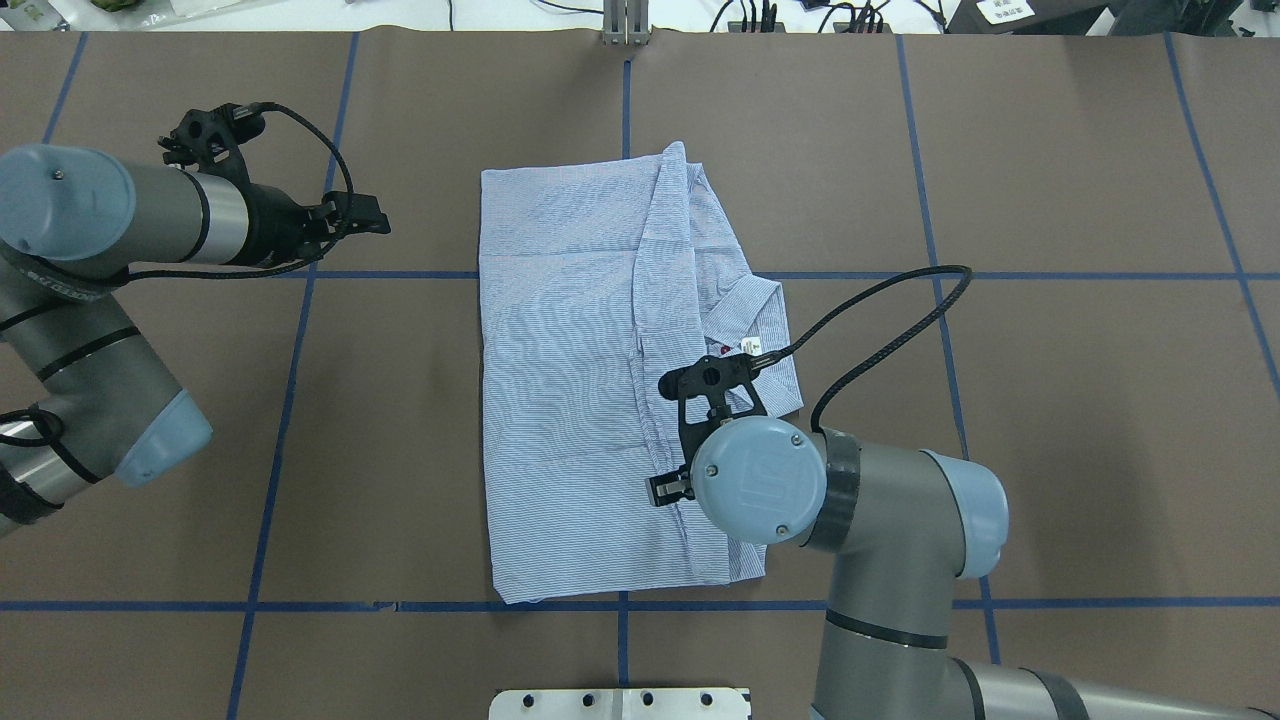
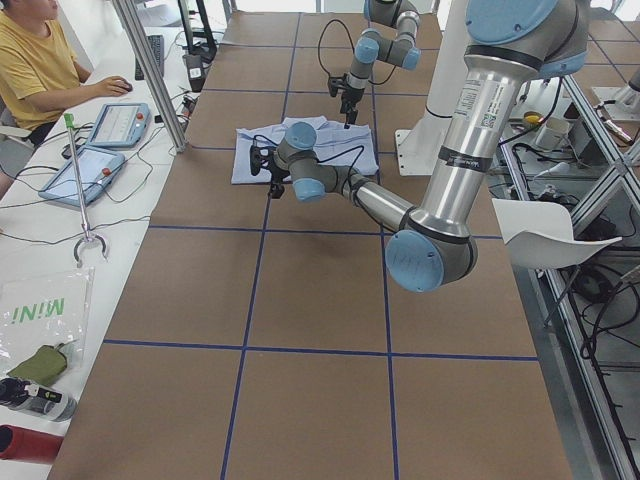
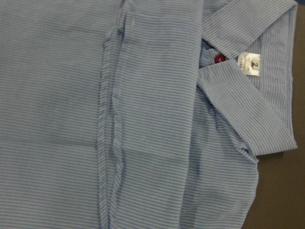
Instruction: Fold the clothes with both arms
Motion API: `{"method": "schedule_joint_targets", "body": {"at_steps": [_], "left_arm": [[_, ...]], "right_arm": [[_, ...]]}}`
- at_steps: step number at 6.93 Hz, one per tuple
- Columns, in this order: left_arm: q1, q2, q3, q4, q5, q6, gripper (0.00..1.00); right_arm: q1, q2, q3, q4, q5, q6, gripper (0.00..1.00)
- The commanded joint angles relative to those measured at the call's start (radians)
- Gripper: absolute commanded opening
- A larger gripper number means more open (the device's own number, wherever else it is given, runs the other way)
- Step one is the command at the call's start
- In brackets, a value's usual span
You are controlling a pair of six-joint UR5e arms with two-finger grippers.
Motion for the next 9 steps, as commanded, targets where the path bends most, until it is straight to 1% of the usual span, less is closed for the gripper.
{"method": "schedule_joint_targets", "body": {"at_steps": [1,2,4,6,9], "left_arm": [[0.000,0.018,-0.001,-0.003,0.001,0.001,0.99],[0.000,0.019,-0.001,-0.004,0.001,0.001,0.99],[0.000,0.024,-0.001,-0.005,0.001,-0.001,0.99],[0.000,0.026,-0.007,-0.005,0.001,-0.008,0.99],[0.000,0.027,-0.014,-0.005,0.002,-0.013,0.99]], "right_arm": [[-0.059,0.039,-0.037,-0.050,-0.059,-0.062,1.00],[-0.086,0.040,-0.040,-0.084,-0.087,-0.075,1.00],[-0.106,0.051,-0.042,-0.154,-0.096,-0.124,1.00],[-0.106,0.043,-0.047,-0.174,-0.096,-0.143,1.00],[-0.113,0.063,-0.063,-0.173,-0.099,-0.142,1.00]]}}
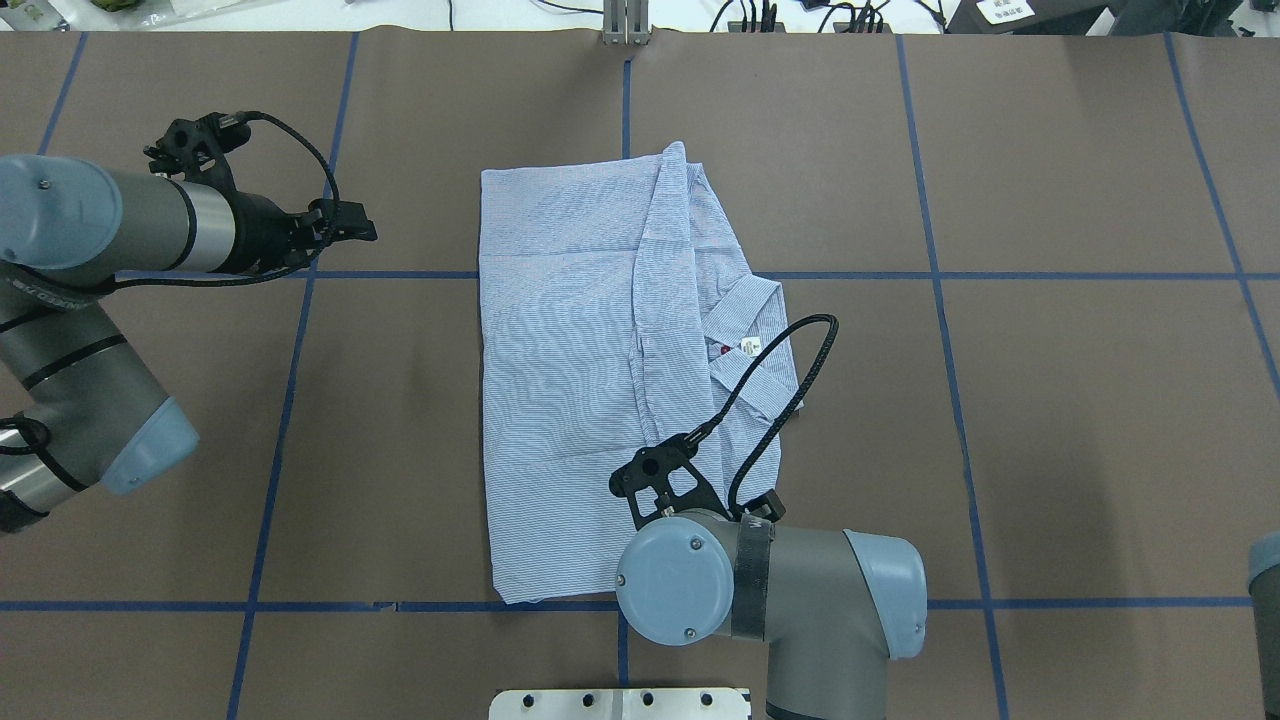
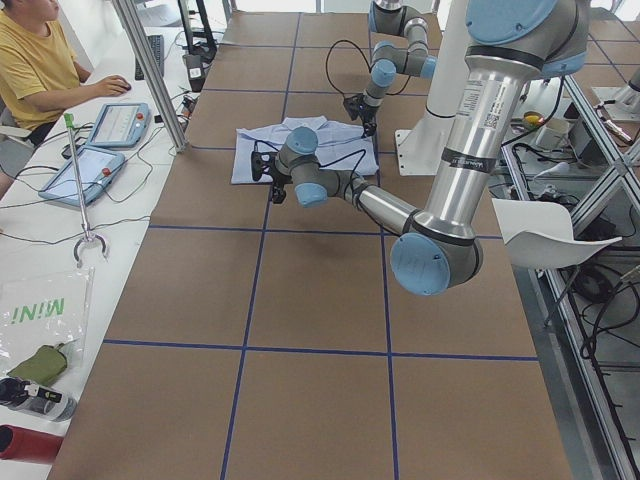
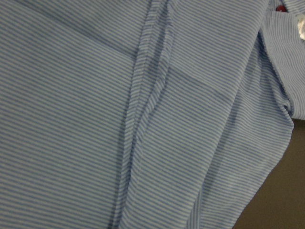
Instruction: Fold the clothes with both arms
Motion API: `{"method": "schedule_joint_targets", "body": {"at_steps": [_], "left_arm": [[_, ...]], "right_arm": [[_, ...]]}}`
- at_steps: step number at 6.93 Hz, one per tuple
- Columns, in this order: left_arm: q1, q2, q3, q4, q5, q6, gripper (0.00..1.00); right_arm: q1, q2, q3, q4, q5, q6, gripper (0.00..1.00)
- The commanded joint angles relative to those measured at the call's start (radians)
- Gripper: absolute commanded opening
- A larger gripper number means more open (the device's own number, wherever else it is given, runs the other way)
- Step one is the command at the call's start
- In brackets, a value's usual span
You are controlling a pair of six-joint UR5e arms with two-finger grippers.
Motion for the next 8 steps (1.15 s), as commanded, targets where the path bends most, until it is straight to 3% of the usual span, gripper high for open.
{"method": "schedule_joint_targets", "body": {"at_steps": [1,4,8], "left_arm": [[0.000,0.013,-0.015,0.000,0.001,-0.006,0.99],[0.000,0.021,-0.018,0.000,0.001,-0.016,0.99],[0.002,0.019,-0.024,0.000,0.001,-0.017,0.99]], "right_arm": [[0.000,0.010,-0.010,0.000,-0.009,0.000,1.00],[0.006,0.020,-0.051,0.007,-0.018,-0.001,1.00],[0.080,-0.001,-0.027,-0.001,0.000,-0.061,1.00]]}}
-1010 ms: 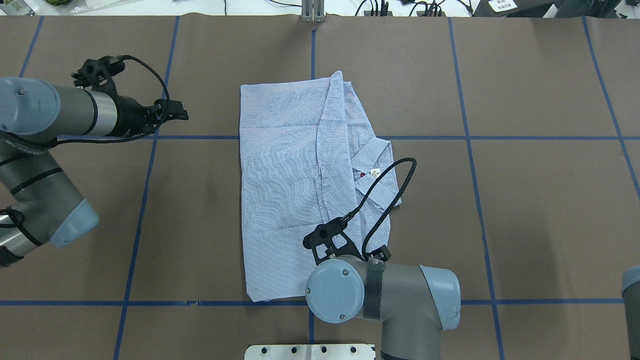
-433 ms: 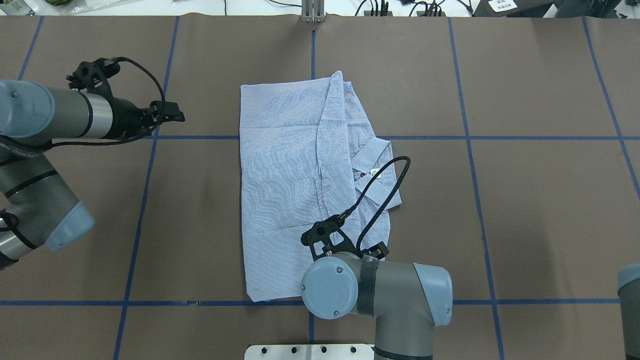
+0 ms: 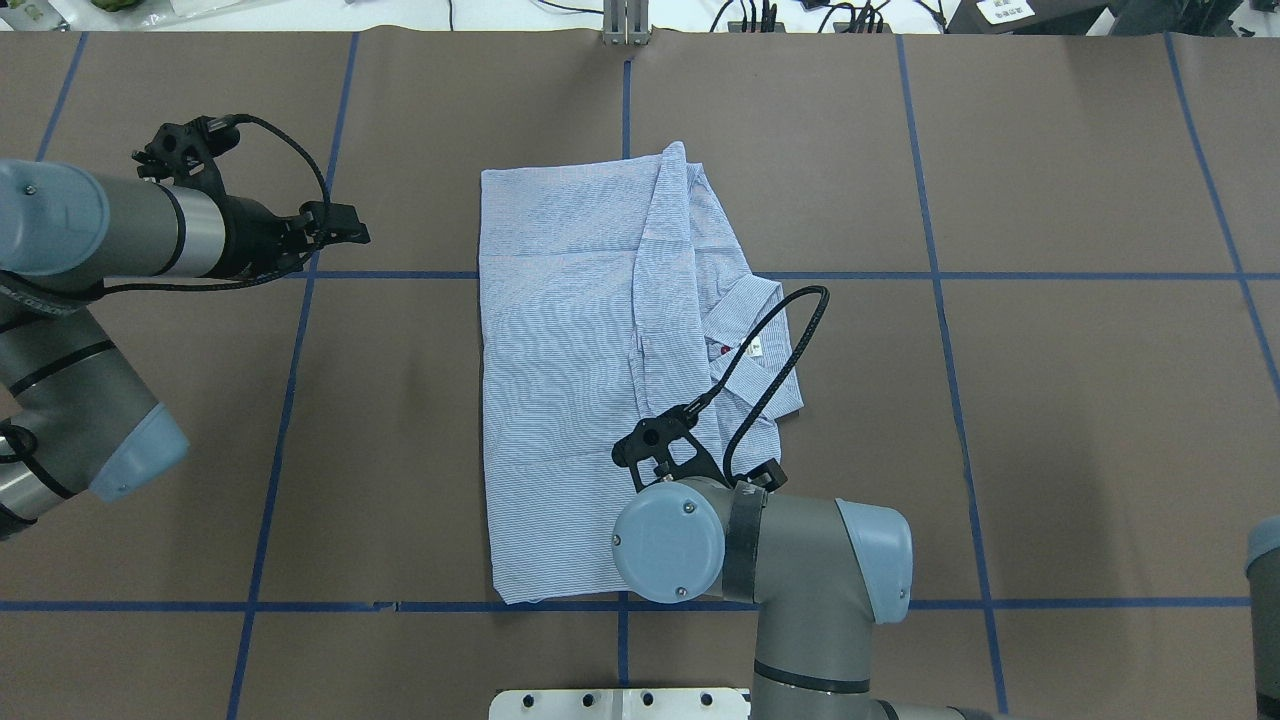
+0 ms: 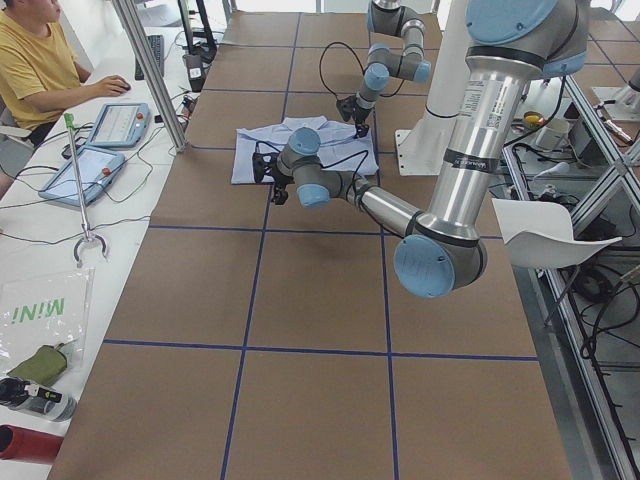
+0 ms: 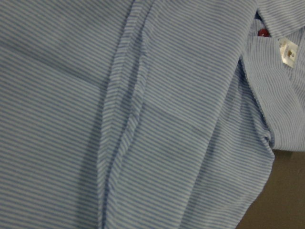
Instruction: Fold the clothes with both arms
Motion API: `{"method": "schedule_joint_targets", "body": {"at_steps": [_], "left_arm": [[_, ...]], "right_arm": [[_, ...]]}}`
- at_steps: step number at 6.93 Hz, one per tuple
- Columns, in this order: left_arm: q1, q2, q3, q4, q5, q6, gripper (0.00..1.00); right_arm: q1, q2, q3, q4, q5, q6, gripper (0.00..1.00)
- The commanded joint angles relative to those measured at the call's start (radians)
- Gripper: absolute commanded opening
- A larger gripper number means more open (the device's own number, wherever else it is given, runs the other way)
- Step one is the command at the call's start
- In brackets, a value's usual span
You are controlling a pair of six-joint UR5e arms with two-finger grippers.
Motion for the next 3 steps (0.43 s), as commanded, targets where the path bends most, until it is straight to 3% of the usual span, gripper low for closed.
{"method": "schedule_joint_targets", "body": {"at_steps": [1,3], "left_arm": [[0.001,0.000,-0.007,0.000,0.000,-0.001,0.99],[0.001,0.000,-0.032,0.006,0.001,-0.001,0.99]], "right_arm": [[0.033,-0.048,0.043,-0.002,0.007,-0.021,1.00],[0.039,-0.172,0.173,-0.011,0.007,-0.020,1.00]]}}
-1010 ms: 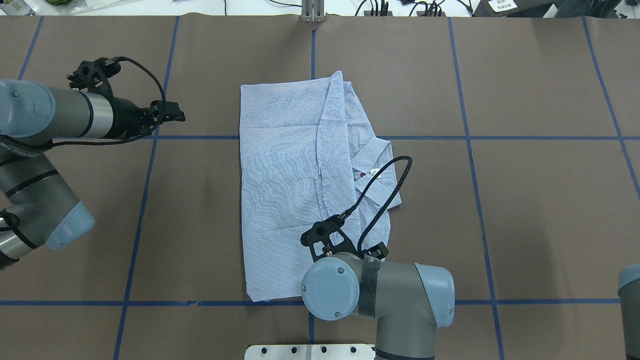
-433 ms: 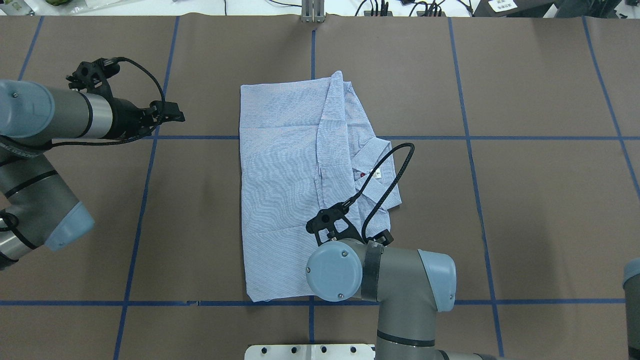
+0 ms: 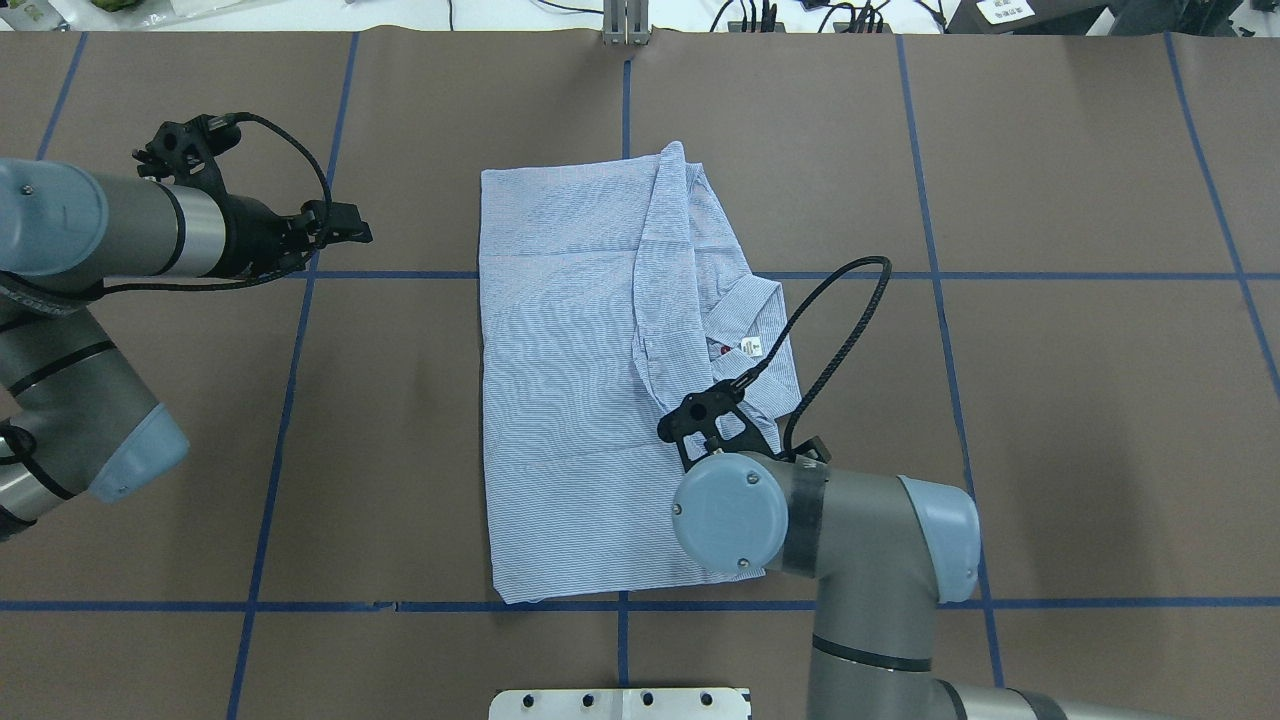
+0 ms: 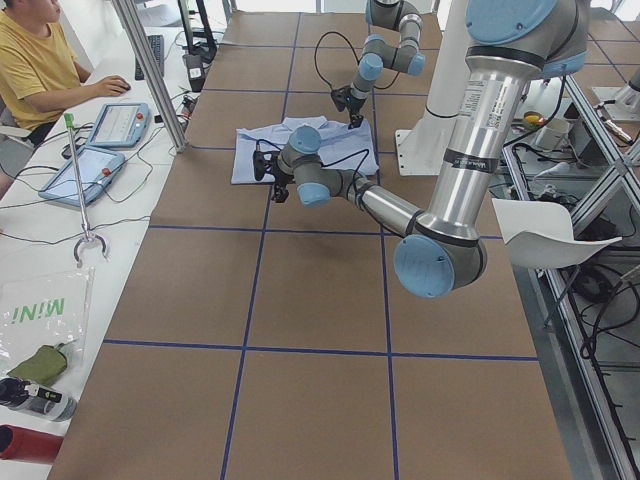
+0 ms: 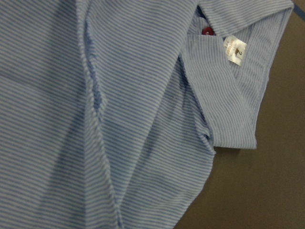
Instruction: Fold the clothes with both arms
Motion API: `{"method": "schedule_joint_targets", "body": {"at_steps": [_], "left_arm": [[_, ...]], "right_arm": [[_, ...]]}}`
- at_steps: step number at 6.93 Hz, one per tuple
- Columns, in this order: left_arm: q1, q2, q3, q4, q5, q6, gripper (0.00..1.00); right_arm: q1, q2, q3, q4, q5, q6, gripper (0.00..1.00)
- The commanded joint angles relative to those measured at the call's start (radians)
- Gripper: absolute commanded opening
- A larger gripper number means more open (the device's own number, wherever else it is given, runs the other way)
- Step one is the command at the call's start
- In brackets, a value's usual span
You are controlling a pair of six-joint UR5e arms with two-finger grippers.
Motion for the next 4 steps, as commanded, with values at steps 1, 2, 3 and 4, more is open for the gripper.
{"method": "schedule_joint_targets", "body": {"at_steps": [1,2,3,4], "left_arm": [[-0.001,0.000,-0.026,0.006,0.001,0.000,0.99],[0.000,0.000,-0.027,0.006,0.001,0.000,0.99],[0.000,0.000,-0.027,0.006,0.001,-0.006,0.99],[0.000,0.000,-0.028,0.006,0.003,-0.006,0.99]], "right_arm": [[0.006,-0.085,0.065,-0.012,-0.001,0.016,1.00],[0.007,-0.102,0.071,-0.013,0.023,0.020,1.00],[0.007,-0.109,0.074,-0.021,0.048,0.069,1.00],[0.007,-0.110,0.094,-0.047,0.063,0.098,1.00]]}}
